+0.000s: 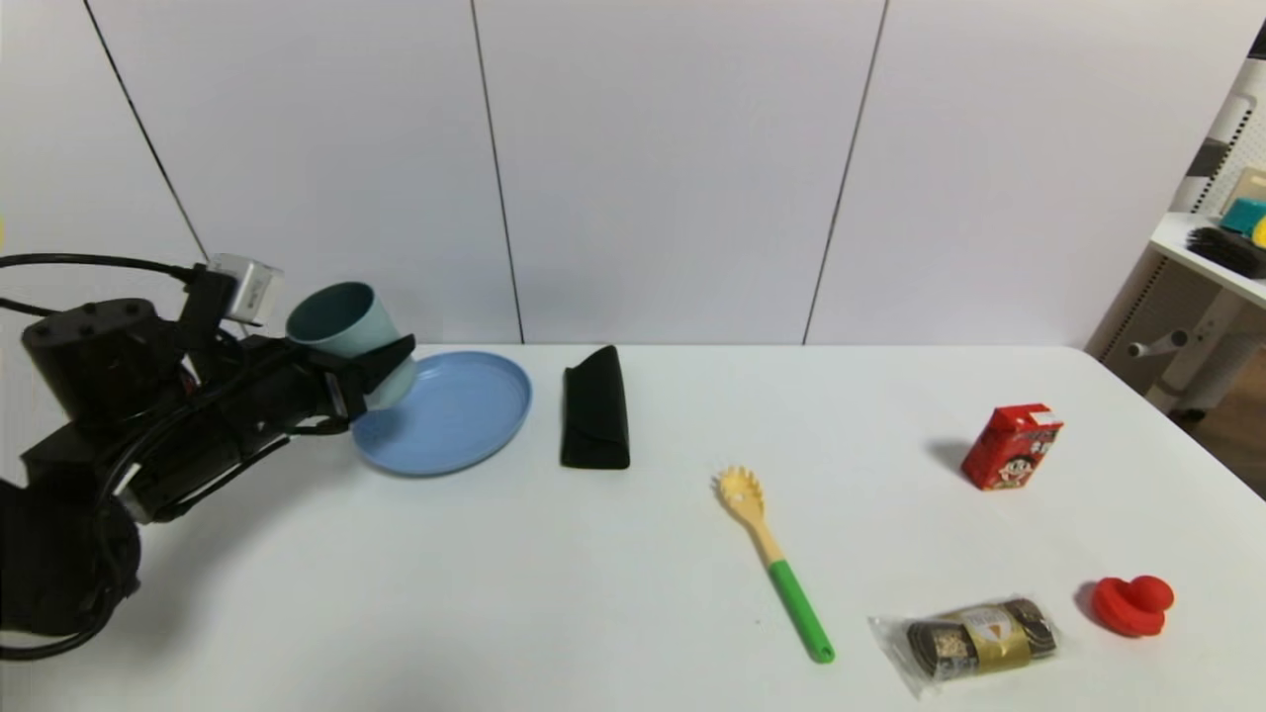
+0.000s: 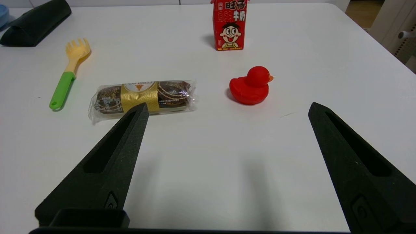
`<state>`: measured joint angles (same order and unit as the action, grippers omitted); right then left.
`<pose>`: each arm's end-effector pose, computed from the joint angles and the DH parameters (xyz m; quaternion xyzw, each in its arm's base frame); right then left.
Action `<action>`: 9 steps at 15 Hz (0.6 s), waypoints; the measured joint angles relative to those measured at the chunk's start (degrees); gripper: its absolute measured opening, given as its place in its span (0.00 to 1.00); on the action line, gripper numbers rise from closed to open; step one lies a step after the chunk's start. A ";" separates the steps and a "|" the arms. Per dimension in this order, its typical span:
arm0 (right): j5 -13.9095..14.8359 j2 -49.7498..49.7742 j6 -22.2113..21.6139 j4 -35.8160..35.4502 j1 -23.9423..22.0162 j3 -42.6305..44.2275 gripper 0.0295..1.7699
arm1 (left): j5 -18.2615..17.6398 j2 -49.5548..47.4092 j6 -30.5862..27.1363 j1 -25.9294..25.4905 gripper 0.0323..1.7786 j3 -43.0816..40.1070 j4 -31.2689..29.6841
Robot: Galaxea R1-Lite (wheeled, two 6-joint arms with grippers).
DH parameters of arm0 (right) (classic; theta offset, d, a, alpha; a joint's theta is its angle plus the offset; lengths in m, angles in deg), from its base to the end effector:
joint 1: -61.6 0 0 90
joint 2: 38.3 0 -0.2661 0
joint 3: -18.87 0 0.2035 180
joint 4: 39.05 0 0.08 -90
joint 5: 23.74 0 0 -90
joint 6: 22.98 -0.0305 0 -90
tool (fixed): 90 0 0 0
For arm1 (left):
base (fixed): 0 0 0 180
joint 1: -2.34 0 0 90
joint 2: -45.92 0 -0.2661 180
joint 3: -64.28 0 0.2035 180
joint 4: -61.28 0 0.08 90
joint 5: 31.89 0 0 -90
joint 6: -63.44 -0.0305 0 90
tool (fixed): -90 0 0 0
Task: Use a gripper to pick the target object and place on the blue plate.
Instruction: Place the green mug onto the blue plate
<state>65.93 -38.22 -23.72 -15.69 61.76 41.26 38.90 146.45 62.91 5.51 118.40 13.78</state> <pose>0.0324 0.0003 0.0757 0.0065 0.0078 0.0042 0.9999 0.2967 -0.0265 0.1163 0.0059 -0.0103 -0.1940 0.9809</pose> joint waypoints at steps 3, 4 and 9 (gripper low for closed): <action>0.00 0.00 -0.02 0.00 0.00 0.00 0.96 | -0.55 7.00 0.00 2.83 0.65 5.02 0.80; 0.00 0.00 -0.02 0.00 0.00 0.00 0.96 | -0.57 9.23 0.00 3.27 0.65 6.40 0.85; -0.02 0.00 -0.02 0.00 0.00 0.00 0.96 | -0.41 17.34 -0.46 4.05 0.65 12.93 1.30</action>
<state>65.91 -38.22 -23.74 -15.69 61.76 41.26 38.49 163.78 62.45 9.56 131.34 15.09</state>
